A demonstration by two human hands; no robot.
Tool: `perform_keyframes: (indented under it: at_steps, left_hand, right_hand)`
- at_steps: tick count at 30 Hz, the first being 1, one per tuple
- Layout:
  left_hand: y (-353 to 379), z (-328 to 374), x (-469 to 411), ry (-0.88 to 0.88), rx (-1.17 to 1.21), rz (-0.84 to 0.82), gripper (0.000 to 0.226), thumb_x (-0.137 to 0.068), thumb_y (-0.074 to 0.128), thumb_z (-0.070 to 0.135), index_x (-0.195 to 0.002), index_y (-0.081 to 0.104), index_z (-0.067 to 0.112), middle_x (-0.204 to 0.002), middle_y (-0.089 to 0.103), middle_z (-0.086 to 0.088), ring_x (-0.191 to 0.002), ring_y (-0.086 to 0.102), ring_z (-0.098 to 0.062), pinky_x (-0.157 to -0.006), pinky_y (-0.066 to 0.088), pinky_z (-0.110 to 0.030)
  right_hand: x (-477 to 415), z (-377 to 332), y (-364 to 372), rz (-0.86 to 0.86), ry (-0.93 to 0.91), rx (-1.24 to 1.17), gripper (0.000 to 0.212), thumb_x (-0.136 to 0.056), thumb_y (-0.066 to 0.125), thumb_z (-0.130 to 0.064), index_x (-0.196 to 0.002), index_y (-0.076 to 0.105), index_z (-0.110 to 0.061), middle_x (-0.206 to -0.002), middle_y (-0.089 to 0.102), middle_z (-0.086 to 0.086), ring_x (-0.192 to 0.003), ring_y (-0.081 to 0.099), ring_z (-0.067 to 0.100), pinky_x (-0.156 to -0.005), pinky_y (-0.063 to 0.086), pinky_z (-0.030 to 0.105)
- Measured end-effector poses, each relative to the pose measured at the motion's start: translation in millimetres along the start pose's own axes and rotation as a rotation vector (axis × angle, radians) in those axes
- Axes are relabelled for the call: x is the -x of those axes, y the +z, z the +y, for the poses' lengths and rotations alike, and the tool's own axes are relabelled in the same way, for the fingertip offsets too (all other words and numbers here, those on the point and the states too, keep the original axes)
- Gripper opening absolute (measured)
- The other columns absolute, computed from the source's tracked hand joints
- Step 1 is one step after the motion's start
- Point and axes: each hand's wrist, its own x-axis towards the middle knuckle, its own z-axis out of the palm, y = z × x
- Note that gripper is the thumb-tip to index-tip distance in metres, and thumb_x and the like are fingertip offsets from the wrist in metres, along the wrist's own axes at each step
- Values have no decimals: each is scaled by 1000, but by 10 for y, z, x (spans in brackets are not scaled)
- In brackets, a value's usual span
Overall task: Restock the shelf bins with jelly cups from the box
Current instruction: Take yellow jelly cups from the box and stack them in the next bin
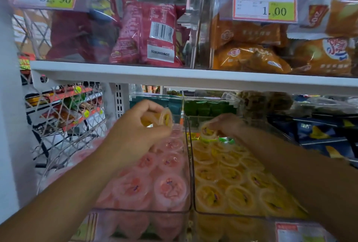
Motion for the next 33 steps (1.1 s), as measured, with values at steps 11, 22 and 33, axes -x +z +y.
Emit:
perform_keyframes:
  at_steps: [11, 22, 33]
  left_hand:
    - [-64, -97, -37, -70, 16, -10, 26, -79, 73, 16, -95, 65, 33, -96, 66, 8, -54, 62, -16, -62, 57, -38]
    - [79, 9, -102, -76, -16, -6, 14, -78, 76, 29, -89, 70, 36, -79, 66, 8, -60, 62, -9, -60, 48, -26]
    - [252, 119, -177, -59, -90, -121, 25, -79, 72, 47, -97, 60, 34, -99, 64, 14, -75, 61, -2, -63, 43, -22]
  right_hand:
    - [35, -1, 291, -81, -111, 316, 34, -90, 63, -41, -100, 69, -10, -108, 68, 5, -90, 64, 15, -66, 47, 24]
    - [713, -274, -305, -498, -310, -409, 31, -95, 55, -14, -126, 61, -14, -121, 66, 9, -107, 65, 22, -94, 51, 32]
    - [476, -105, -397, 22, -230, -254, 9, -89, 66, -11, -85, 70, -4, -71, 67, 13, -60, 59, 18, -63, 55, 27]
